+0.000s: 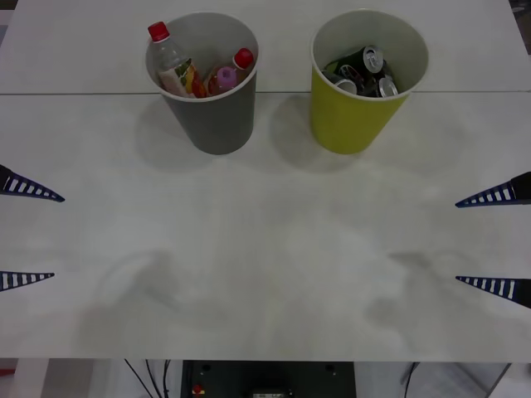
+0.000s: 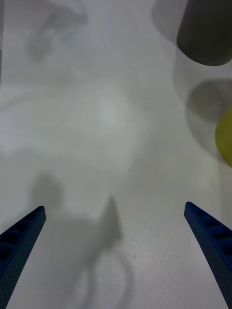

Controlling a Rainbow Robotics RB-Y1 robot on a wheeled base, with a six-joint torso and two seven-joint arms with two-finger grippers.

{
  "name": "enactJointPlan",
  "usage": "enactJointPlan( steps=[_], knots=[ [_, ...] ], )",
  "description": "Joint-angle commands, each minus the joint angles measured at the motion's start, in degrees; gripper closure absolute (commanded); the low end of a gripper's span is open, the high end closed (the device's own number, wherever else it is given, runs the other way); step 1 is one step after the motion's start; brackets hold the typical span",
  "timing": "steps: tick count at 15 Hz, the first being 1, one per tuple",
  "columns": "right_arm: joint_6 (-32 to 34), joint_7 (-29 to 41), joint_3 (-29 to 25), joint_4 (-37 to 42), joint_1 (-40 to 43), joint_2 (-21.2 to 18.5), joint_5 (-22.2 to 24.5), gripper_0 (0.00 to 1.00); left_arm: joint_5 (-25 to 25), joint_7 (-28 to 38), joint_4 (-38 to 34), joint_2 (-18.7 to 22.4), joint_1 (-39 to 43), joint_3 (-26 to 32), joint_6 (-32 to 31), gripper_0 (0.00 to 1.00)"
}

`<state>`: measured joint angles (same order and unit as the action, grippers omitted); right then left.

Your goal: Put the can into the green bin and the plastic bottle into the gray bin

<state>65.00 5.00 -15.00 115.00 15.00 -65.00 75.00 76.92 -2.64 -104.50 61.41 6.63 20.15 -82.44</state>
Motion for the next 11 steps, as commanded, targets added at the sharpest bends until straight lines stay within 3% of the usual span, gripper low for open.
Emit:
enactJointPlan(
  steps=[1, 11],
  knots=[
    [0.0, 0.0, 0.0, 0.0, 0.0, 0.0, 0.0, 0.0, 0.6, -1.22, -2.38, -1.38, 3.21, 0.95, 1.06, 0.0],
    [0.0, 0.0, 0.0, 0.0, 0.0, 0.0, 0.0, 0.0, 1.48, -2.19, -6.42, -3.58, 7.87, 3.23, 1.06, 0.0]
  ],
)
